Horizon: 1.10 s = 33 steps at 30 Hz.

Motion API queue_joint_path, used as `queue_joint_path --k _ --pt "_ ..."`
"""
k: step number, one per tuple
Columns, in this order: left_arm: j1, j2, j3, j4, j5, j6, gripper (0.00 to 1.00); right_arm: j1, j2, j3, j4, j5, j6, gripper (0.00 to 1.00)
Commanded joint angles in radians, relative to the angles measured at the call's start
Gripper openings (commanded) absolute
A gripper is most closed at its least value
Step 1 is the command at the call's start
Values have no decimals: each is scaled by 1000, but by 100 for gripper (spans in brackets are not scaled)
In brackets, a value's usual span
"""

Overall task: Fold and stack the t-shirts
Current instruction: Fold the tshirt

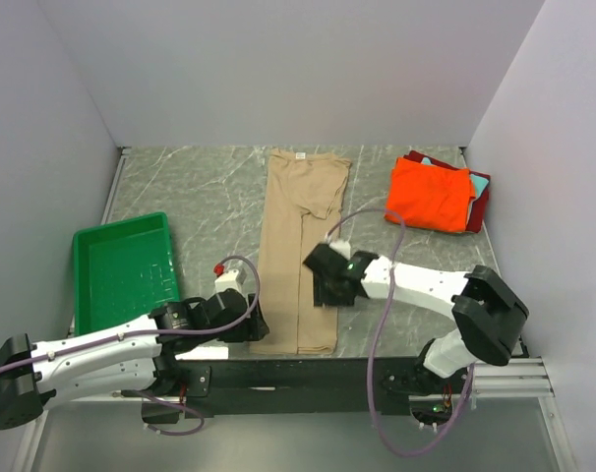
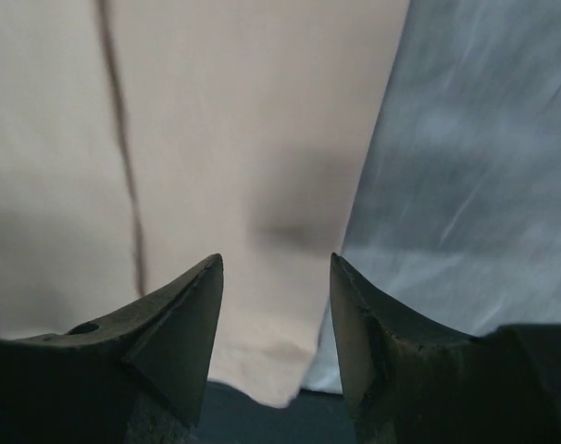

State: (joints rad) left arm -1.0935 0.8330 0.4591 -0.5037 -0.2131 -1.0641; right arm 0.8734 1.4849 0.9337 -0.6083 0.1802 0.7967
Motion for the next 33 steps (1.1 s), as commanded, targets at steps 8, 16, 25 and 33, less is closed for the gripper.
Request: queue_joint_path --k 8,16,25,33 --pt "4 -61 -46 -58 -23 -76 73 219 -77 -137 -79 8 304 56" --pt "7 -40 -54 -48 -2 -68 72 291 -138 -183 -122 -14 391 53" --pt "7 -48 -50 -52 1 -63 72 305 -133 -262 -62 -48 427 47" --pt "9 -32 -54 -47 9 -65 71 328 -121 -279 -36 -70 440 42"
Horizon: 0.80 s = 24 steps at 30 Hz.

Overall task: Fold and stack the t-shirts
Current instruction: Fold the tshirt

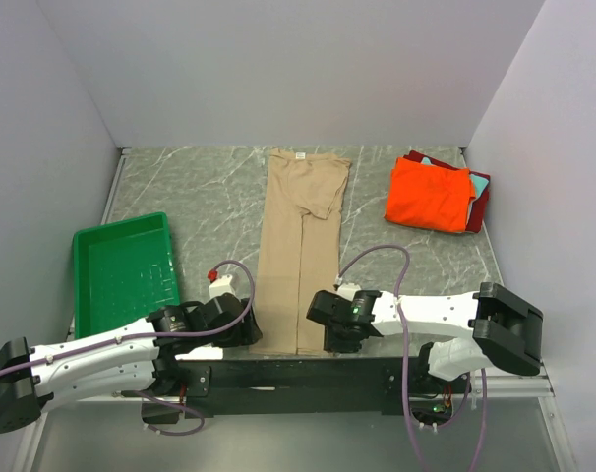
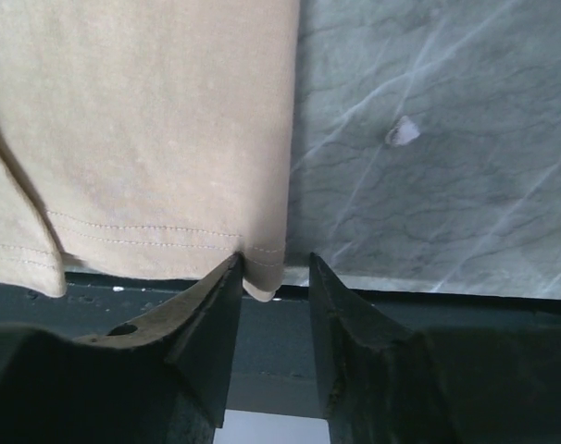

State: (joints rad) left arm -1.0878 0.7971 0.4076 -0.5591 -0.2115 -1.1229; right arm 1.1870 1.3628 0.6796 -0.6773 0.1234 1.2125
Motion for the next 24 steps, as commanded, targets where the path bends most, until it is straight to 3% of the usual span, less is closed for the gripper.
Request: queue_joint_path --k 1,7,11,24 --pt "3 8 -4 7 9 -9 68 16 1 -28 38 -22 24 41" --pt "3 33 -10 -1 18 -32 58 22 5 -46 71 -48 18 26" --pt "2 50 -13 1 31 -41 52 22 2 -55 76 -54 10 11" --pt "2 82 -49 1 35 -74 37 22 7 -48 73 -51 1 8"
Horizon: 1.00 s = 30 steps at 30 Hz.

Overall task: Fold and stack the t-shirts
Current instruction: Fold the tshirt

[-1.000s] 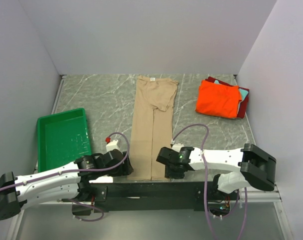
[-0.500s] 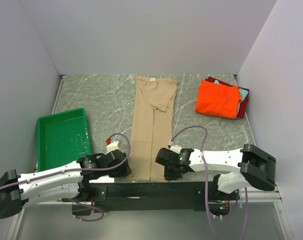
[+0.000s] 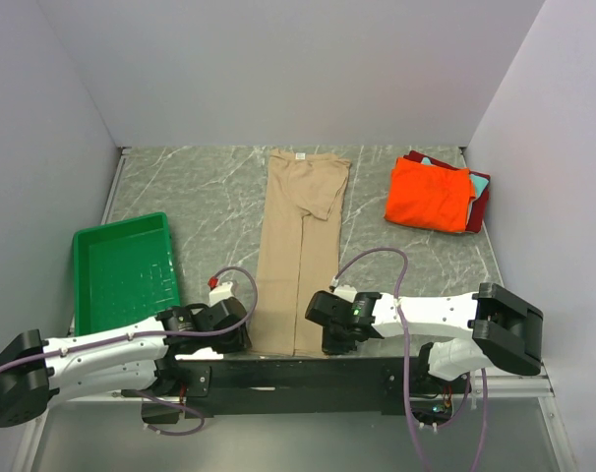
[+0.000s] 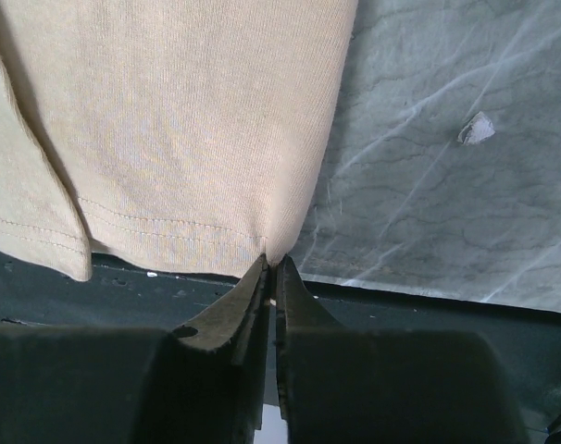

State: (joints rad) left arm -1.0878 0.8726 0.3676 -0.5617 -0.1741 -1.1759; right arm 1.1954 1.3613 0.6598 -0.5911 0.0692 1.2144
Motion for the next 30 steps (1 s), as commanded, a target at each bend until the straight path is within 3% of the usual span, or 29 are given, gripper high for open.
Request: queue_joint_path --k 1,11,18,24,30 --pt "2 8 -9 6 -4 -19 36 15 9 -29 -13 3 -1 8" --pt "2 -17 -82 121 45 -27 29 13 12 -42 5 10 -7 8" --pt "2 -29 -107 108 25 -41 0 13 2 -40 8 29 -22 7" --pt "2 -84 -107 169 -11 10 0 13 -19 -8 -39 76 -58 0" --pt "2 -96 -53 169 -76 28 0 10 -41 47 -87 113 -78 0"
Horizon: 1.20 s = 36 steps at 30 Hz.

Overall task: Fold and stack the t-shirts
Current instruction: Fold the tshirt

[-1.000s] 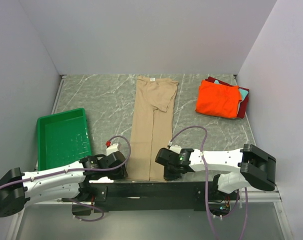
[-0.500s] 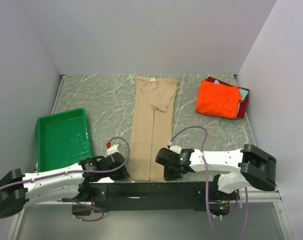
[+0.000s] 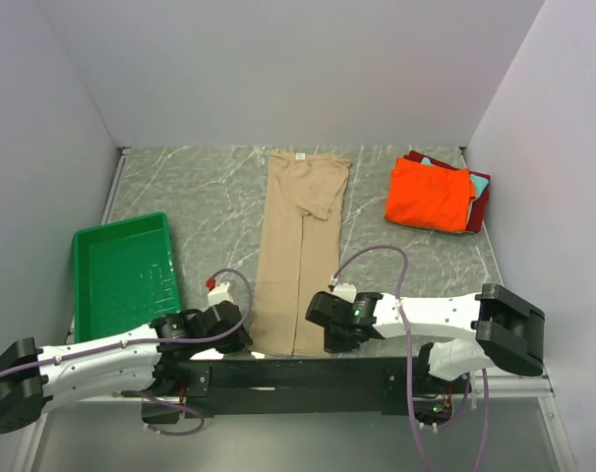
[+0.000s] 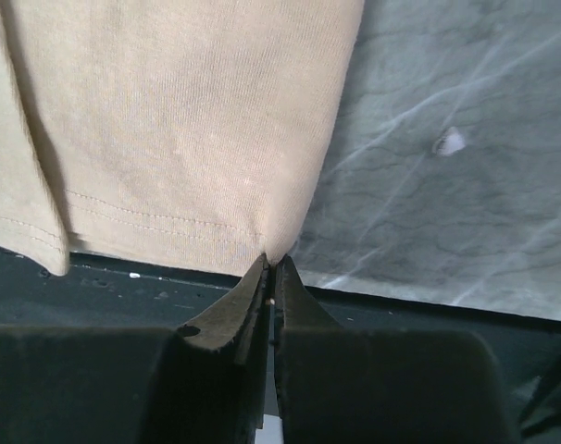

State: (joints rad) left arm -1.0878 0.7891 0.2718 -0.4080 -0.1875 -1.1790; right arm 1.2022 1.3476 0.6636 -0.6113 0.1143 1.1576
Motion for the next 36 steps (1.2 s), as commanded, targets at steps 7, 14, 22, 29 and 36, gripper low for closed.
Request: queue_joint_path --k 7,14,22,29,36 --pt "32 82 223 29 -92 77 0 -56 -31 195 -152 85 -67 0" --pt "210 245 391 21 42 208 0 -182 -39 330 -246 67 -133 0" --pt "362 389 587 49 161 288 0 -357 -10 494 -297 48 -243 0" --pt "480 551 714 127 206 383 0 -490 90 605 -263 61 -332 0" --pt "583 732 805 282 321 447 0 -582 258 675 -168 47 -414 0"
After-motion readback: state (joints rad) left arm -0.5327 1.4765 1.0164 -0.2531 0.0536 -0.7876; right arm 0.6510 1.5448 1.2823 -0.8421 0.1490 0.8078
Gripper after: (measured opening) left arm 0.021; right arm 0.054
